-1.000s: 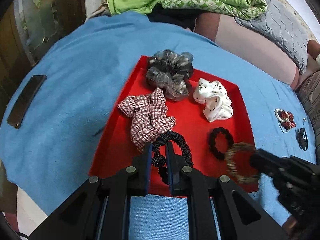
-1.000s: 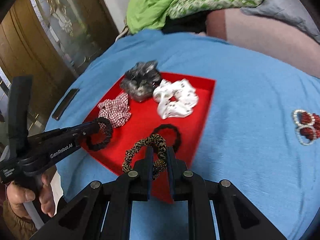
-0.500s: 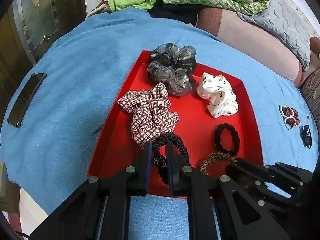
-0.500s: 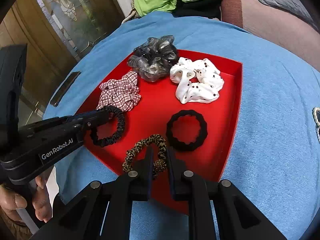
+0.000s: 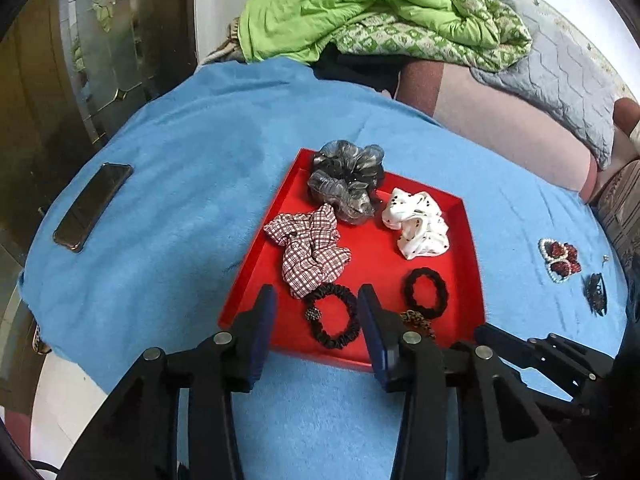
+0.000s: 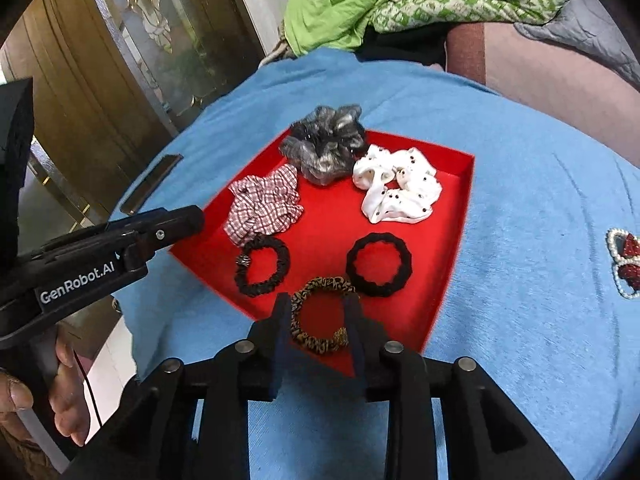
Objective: Organize jewelry
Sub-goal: 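Lower both items into the red tray and open both tools, then move both tools away from the tray toward the pearl bracelet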
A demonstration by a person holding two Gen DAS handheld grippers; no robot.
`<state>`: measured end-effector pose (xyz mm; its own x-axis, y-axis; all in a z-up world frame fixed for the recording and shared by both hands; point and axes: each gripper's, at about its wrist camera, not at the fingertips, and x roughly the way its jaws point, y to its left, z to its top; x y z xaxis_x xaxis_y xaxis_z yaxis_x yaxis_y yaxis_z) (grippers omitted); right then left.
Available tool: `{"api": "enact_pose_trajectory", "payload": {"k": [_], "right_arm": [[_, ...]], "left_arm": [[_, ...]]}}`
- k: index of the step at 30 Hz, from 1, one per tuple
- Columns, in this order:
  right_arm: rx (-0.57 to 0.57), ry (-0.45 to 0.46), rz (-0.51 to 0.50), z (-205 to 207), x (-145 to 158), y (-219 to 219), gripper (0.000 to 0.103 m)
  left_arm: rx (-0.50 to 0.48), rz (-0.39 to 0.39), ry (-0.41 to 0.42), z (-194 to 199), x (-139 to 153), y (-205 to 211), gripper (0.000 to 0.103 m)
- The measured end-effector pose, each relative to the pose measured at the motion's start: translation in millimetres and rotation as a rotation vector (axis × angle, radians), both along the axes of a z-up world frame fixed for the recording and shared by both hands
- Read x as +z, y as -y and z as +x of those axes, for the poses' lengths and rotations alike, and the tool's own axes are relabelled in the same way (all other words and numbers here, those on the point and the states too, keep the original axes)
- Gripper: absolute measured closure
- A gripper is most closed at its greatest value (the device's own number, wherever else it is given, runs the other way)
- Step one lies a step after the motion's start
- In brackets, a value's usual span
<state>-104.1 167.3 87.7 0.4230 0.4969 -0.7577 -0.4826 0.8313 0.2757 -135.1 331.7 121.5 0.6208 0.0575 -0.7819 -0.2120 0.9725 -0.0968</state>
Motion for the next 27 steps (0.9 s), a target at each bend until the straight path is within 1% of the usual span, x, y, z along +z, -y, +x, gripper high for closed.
{"api": "enact_pose_trajectory", "payload": {"k": [2, 4, 6, 12, 18, 24, 27], "right_arm": [[-0.014, 0.019, 0.002, -7.5, 6.9, 9.2, 0.068], [-0.032, 0.034, 0.008, -14.1, 12.3, 19.9, 0.061], [-0.056, 0.044, 0.007, -19.6, 16.0, 32.1, 0.059], [-0.134, 0.055, 0.0, -30.1, 18.4, 74.4, 0.056], [-0.232, 0.026, 0.0, -37.5, 8.3, 124.1, 0.055], [-0.348, 0.019, -0.054, -46.6, -6.6, 175.0, 0.055], [-0.407, -0.002, -0.059, -49.4, -13.0, 199.4, 0.055]], "left_arm": [[0.0, 0.004, 0.009, -5.0, 4.8, 4.0, 0.061], [-0.005, 0.012, 0.02, -10.0, 9.7, 10.0, 0.059], [-0.013, 0.018, 0.031, -14.0, 13.9, 18.8, 0.057], [-0.067, 0.033, 0.041, -19.9, 22.8, 50.1, 0.057], [-0.137, 0.059, 0.041, -23.7, 26.2, 86.5, 0.056], [-0.19, 0.07, 0.037, -25.6, 24.2, 117.6, 0.055], [-0.221, 0.074, 0.025, -25.1, 19.7, 131.8, 0.055]]}}
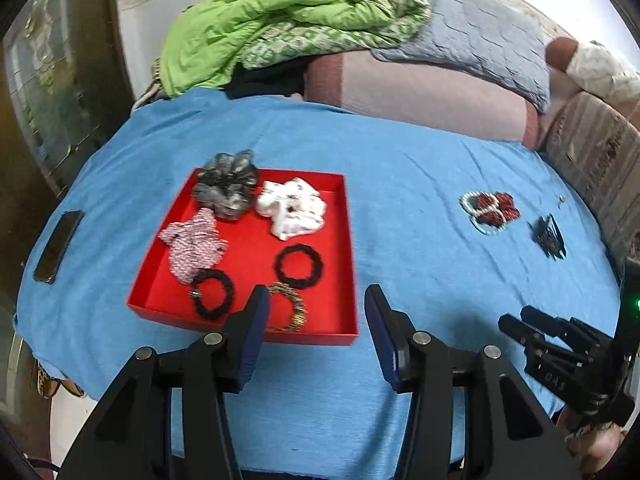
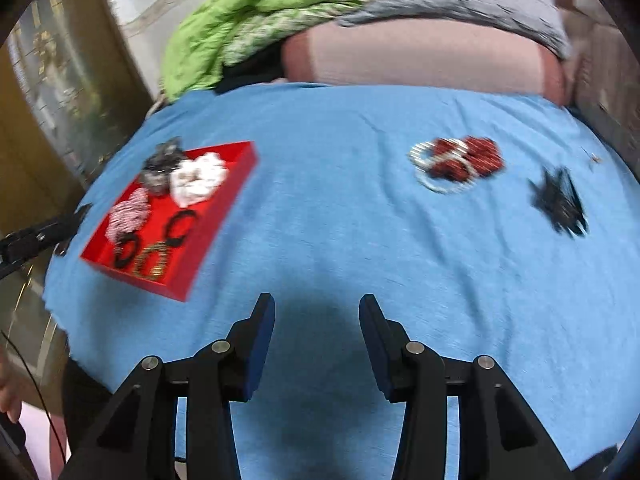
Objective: Organize jewelry
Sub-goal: 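Move both tools away from the tray toward the pearl bracelet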
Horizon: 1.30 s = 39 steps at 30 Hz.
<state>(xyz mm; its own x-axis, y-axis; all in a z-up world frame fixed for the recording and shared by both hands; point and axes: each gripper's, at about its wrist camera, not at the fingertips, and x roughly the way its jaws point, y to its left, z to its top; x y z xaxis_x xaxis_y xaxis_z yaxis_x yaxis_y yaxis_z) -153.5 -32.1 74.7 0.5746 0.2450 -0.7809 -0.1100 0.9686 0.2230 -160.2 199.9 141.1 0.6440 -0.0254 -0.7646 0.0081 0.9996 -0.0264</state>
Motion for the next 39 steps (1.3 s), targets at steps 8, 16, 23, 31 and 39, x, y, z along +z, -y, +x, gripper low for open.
{"api": "enact_pose_trajectory", "payload": {"k": [8, 16, 23, 31, 39], "right_arm": [[-0.077, 0.001, 0.001, -4.3, -2.8, 30.2, 0.054], [-0.102, -0.013, 0.014, -3.1, -11.2, 42.3, 0.052], [-0.149, -0.026, 0.026, 1.6, -17.4, 61.8, 0.052], [-0.203, -0.038, 0.027, 14.0, -25.1, 88.8, 0.049], [-0.237, -0.023, 0.025, 59.6, -26.5, 113.1, 0.049]], "left_arm": [[-0.074, 0.02, -0.017, -2.7, -8.7, 32.0, 0.054], [-0.1, 0.022, -0.037, -1.3, -15.7, 46.1, 0.054], [-0.112, 0.016, -0.053, 5.0, -22.2, 54.5, 0.054], [-0.141, -0.007, -0.073, 18.9, -31.9, 65.1, 0.054], [-0.18, -0.032, -0.087, 59.9, -43.6, 87.4, 0.054]]}}
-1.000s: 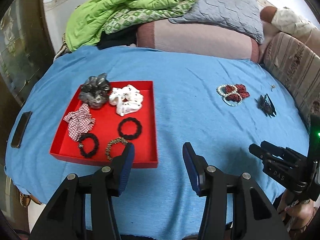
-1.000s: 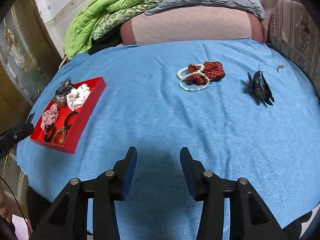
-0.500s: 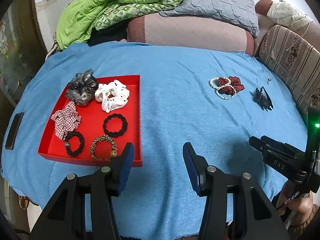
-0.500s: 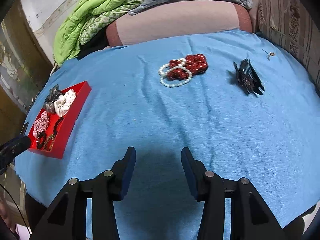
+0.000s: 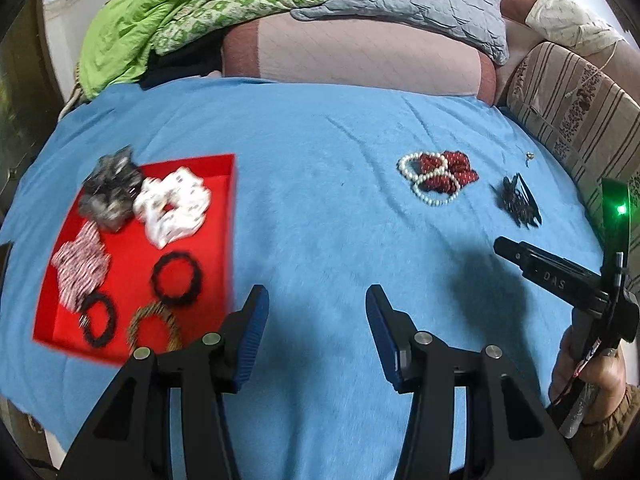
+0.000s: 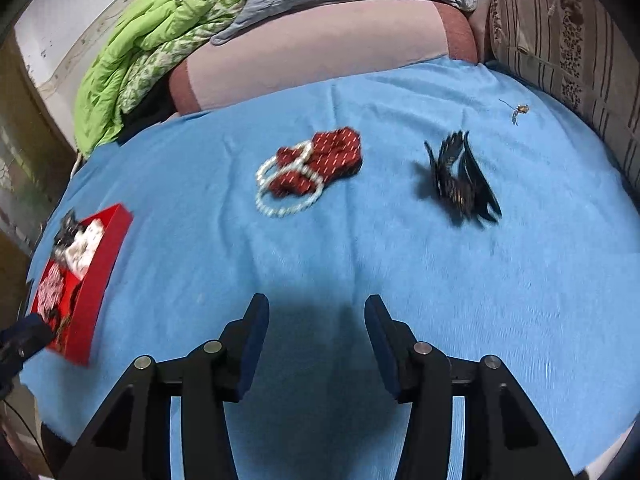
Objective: Organize jewelry
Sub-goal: 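Move both tools away from the tray toward the pearl bracelet, then grasp a pearl bracelet with the left tool while the right grasps another pearl bracelet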
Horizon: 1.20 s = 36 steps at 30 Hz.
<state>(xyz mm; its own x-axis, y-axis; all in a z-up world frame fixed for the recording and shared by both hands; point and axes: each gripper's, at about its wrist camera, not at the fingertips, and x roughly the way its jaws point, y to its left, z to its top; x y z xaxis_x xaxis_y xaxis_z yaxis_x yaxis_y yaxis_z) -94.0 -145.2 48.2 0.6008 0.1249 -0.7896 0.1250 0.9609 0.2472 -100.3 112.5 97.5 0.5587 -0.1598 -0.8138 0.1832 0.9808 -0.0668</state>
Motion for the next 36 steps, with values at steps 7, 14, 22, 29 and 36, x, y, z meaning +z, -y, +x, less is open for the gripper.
{"api": "enact_pose_trajectory", "payload": {"k": [7, 14, 22, 29, 36], "right_arm": [[-0.026, -0.003, 0.045, 58.4, -12.7, 12.8, 0.049], [-0.002, -0.019, 0.045, 98.5, -30.2, 9.1, 0.049], [-0.001, -0.018, -0.123, 112.3, -37.3, -6.1, 0.079], [-0.027, -0.034, -0.084, 99.5, -35.3, 12.5, 0.085], [-0.031, -0.01, -0.065, 93.7, -41.0, 16.1, 0.085]], "left_arm": [[-0.033, -0.061, -0.008, 74.6, -11.3, 32.6, 0.054], [-0.06, -0.1, -0.038, 147.7, -33.1, 66.1, 0.054], [-0.134, -0.066, -0.089, 197.6, -71.9, 109.5, 0.054], [-0.206, -0.062, -0.091, 211.8, -86.1, 135.2, 0.054], [-0.235, 0.055, -0.031, 211.7, -91.2, 159.4, 0.06]]}}
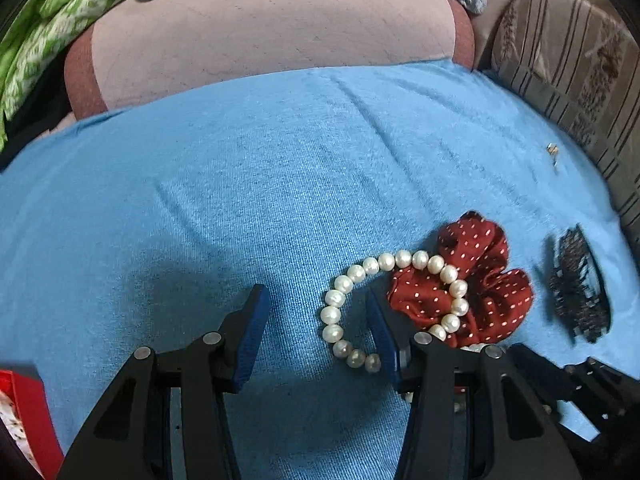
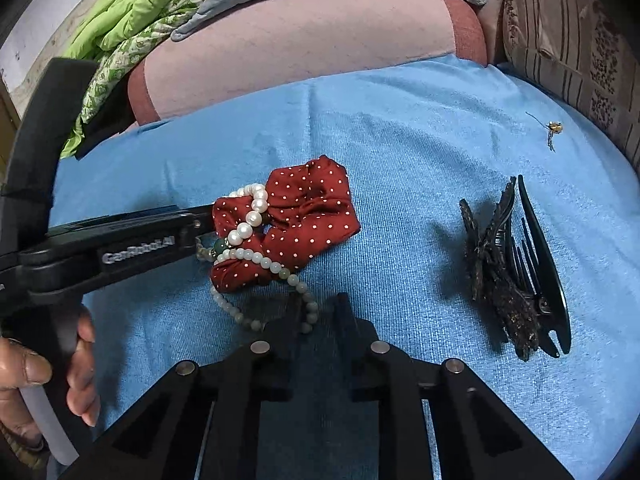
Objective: Organize jewelry
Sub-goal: 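Grasp a pearl bracelet with the left tool while the right grasps another pearl bracelet, then carry both pearl bracelets into the red tray and open both tools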
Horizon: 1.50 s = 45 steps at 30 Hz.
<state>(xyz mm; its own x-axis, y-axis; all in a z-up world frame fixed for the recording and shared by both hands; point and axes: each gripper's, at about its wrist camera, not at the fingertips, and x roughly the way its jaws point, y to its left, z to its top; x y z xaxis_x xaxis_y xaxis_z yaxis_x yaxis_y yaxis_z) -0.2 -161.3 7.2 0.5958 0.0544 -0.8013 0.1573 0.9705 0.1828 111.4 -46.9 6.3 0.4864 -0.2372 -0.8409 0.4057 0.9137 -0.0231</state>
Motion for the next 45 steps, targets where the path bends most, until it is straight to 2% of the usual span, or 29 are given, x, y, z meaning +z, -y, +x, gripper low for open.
{"api": "enact_pose_trajectory", "payload": {"k": [1, 2, 4, 5, 7, 11, 28, 40, 45], "right_arm": [[0.0, 0.001, -0.002, 0.5, -0.5, -0.3, 0.085], [0.0, 0.0, -0.003, 1.1, -0.6, -1.4, 0.085], [0.0, 0.003, 0.002, 1.5, -0.3, -1.1, 0.085], [-0.002, 0.009, 0.009, 1.0, 0.0, -0.1, 0.085], [-0.005, 0.018, 0.03, -1.5, 1.3, 2.1, 0.095], [-0.007, 0.016, 0.089, -11.2, 6.4, 6.7, 0.095], [0.03, 0.059, 0.106, -91.4, 50.0, -10.1, 0.096], [0.084, 0.105, 0.092, -135.7, 80.7, -36.7, 0.096], [0.133, 0.121, 0.075, -146.3, 91.1, -57.8, 0.096]], "left_arm": [[-0.004, 0.006, 0.009, -1.3, 0.1, 1.2, 0.064], [-0.012, 0.012, 0.014, -3.7, 0.6, 1.8, 0.076], [-0.019, 0.007, -0.003, -5.8, 3.6, 0.5, 0.093], [-0.02, -0.004, -0.017, -7.1, 6.1, -2.9, 0.093], [-0.017, -0.021, -0.036, -11.2, 9.7, -10.0, 0.093], [0.002, -0.037, -0.043, -27.8, 16.2, -24.5, 0.093], [0.066, -0.149, 0.007, -153.2, 82.6, -78.0, 0.094], [0.149, -0.176, 0.106, -224.3, 125.6, -130.2, 0.094], [0.198, -0.161, 0.154, -244.6, 139.4, -159.7, 0.094]]}}
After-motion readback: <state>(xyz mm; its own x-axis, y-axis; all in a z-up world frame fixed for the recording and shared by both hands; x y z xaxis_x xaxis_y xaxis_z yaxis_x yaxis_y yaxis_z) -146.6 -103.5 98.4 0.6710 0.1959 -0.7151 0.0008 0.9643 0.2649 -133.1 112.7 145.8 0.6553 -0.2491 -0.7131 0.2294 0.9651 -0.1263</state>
